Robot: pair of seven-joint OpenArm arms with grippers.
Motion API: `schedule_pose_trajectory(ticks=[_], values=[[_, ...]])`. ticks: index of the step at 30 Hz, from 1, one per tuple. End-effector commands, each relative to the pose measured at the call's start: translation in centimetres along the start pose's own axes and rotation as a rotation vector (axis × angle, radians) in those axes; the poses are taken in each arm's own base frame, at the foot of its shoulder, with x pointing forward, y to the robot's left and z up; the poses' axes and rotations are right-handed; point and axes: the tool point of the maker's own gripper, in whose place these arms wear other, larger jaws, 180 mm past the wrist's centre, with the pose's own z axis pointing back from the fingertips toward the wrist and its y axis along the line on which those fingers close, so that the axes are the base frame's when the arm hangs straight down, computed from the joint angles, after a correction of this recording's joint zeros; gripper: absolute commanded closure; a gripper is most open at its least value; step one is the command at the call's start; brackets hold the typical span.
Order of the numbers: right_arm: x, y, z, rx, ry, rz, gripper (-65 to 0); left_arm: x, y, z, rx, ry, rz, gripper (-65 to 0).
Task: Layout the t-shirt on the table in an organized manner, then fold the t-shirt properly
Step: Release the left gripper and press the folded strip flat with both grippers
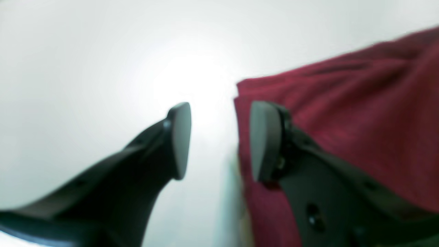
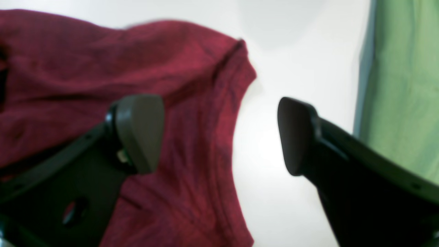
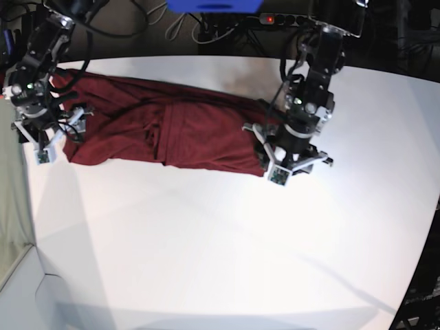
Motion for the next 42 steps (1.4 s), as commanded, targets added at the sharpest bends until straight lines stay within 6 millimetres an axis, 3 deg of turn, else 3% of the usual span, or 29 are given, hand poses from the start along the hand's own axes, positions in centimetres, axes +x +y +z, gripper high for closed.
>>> schedule_pose_trajectory(ticks=[1,7,21,31,34,42], values=[[1.0,-0.9,0.3,-0.018,-0.042,-0.003,-53.0,0.4,0.0,0.0,0.002,-0.018,0.004,-27.2],[-1.2,-0.9,-0.3,-0.004,0.012,-0.035,-53.0,-0.6,-0.7,-0.4,-0.009,0.013,0.023,-27.2],[-6.6,2.3,-2.4,0.096,0.142,-0.127,-52.9,-4.7,-0.8,0.0,-0.015,0.103,0.004,-27.2],[-7.2,3.1,-2.7,0.116,0.155,-0.137,-52.1,-7.0,0.7,0.8,0.012,0.150,-0.006,-27.1],[-7.2,3.8,-2.8,0.128,0.155,-0.145,-45.2,-7.1,1.8,0.8,0.042,0.151,0.025,-27.1],[-6.4,6.4,-3.3,0.191,0.152,-0.093,-13.3,-7.0,2.2,0.9,0.058,0.149,0.048,-27.1]])
